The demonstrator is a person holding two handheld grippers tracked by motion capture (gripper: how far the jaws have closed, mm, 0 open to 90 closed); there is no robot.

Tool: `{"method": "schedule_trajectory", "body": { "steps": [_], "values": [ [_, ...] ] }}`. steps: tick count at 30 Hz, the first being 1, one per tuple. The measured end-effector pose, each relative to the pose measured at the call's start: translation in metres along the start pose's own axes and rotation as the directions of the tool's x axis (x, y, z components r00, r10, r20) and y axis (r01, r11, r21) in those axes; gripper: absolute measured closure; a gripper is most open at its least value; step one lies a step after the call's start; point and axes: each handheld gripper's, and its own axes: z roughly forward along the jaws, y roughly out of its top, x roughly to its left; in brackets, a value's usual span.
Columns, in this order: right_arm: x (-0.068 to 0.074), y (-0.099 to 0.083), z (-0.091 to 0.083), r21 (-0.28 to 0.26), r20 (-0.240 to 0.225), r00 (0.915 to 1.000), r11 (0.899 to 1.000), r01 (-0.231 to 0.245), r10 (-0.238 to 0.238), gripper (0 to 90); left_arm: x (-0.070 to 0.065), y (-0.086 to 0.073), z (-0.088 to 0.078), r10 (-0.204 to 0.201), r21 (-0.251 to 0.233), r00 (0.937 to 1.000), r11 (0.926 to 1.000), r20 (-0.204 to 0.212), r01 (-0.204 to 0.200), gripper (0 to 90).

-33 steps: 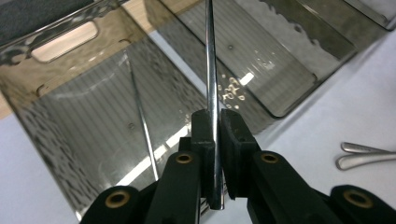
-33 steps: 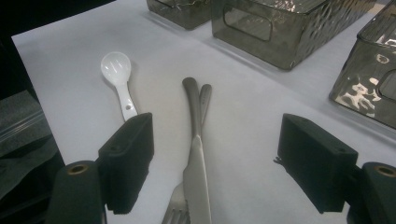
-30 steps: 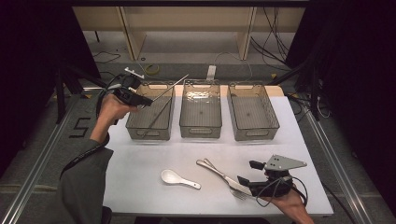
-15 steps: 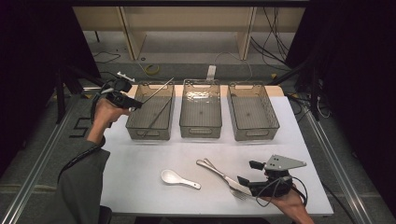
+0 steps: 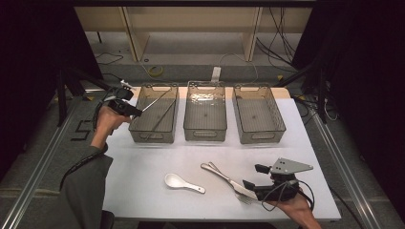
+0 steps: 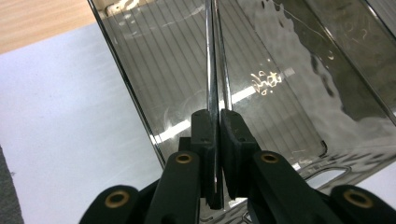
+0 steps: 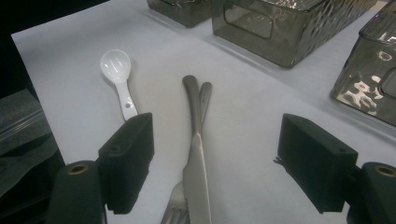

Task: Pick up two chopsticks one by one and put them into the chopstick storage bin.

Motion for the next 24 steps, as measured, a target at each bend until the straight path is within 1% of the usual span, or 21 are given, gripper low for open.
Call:
{"method": "schedule_trajectory", "body": {
  "steps": [5, 6, 8, 9, 10, 11, 13, 15, 17, 20, 21, 22, 23, 24],
  "values": [
    [0.0, 0.0, 0.0, 0.0, -0.002, 1.0, 1.0, -0.001, 0.001, 28.0, -0.003, 0.0, 0.006, 0.011, 0.0, 0.9999, 0.9999, -0.008, -0.011, 83.4],
    [0.0, 0.0, 0.0, 0.001, -0.002, 1.0, 1.0, 0.001, -0.001, 28.0, -0.003, 0.001, 0.007, 0.006, -0.005, 0.9999, 1.0, -0.012, -0.006, 83.3],
    [0.0, 0.0, 0.0, 0.001, -0.002, 1.0, 1.0, 0.0, 0.0, 28.0, -0.004, 0.001, 0.01, 0.008, 0.003, 1.0, 1.0, -0.002, -0.008, 82.7],
    [0.0, 0.0, 0.0, 0.001, -0.002, 1.0, 1.0, 0.0, 0.0, 28.0, -0.005, 0.001, 0.011, 0.011, -0.004, 0.9999, 0.9999, -0.011, -0.011, 81.9],
    [0.0, 0.0, 0.0, 0.001, -0.002, 1.0, 1.0, 0.0, 0.0, 28.0, -0.005, 0.002, 0.011, 0.002, -0.022, 0.9999, 0.9998, -0.017, -0.002, 77.7],
    [0.0, 0.0, 0.0, 0.001, -0.002, 1.0, 1.0, 0.0, 0.0, 27.9, -0.005, 0.002, 0.011, -0.013, -0.031, 0.9998, 0.9994, -0.012, 0.013, 71.7],
    [0.0, 0.0, 0.0, 0.0, -0.002, 1.0, 1.0, -0.004, 0.004, 28.0, -0.006, 0.003, 0.01, -0.03, -0.037, 0.9995, 0.9989, -0.008, 0.03, 60.6],
    [0.0, 0.0, 0.0, 0.0, -0.002, 1.0, 1.0, -0.003, 0.003, 27.9, -0.008, 0.003, 0.008, -0.039, -0.044, 0.9991, 0.9982, 0.013, 0.04, 55.5],
    [0.0, 0.0, -0.001, 0.001, -0.001, 1.0, 1.0, -0.003, 0.003, 28.0, -0.014, 0.002, 0.005, -0.041, -0.056, 0.9984, 0.9975, 0.039, 0.043, 47.5],
    [0.0, 0.0, -0.001, -0.001, 0.0, 1.0, 1.0, -0.004, 0.004, 27.9, -0.028, -0.001, -0.003, -0.015, -0.1, 0.9963, 0.9947, 0.085, 0.023, 39.6],
    [0.0, 0.0, -0.001, 0.0, 0.002, 1.0, 1.0, -0.002, 0.002, 27.8, -0.033, -0.003, -0.006, 0.0, -0.115, 0.9952, 0.9933, 0.098, 0.012, 37.4],
    [0.0, 0.0, -0.001, -0.001, 0.004, 1.0, 1.0, -0.002, 0.002, 27.7, -0.04, -0.005, -0.01, 0.026, -0.138, 0.9922, 0.9905, 0.122, -0.009, 35.1],
    [0.0, 0.0, -0.001, -0.005, 0.004, 1.0, 1.0, -0.001, 0.001, 27.8, -0.045, -0.007, -0.012, 0.044, -0.154, 0.989, 0.9879, 0.141, -0.023, 32.7],
    [0.0, 0.0, -0.001, -0.01, 0.005, 1.0, 1.0, -0.002, 0.002, 27.7, -0.049, -0.01, -0.014, 0.061, -0.171, 0.9837, 0.9847, 0.169, -0.031, 31.5]
  ]
}}
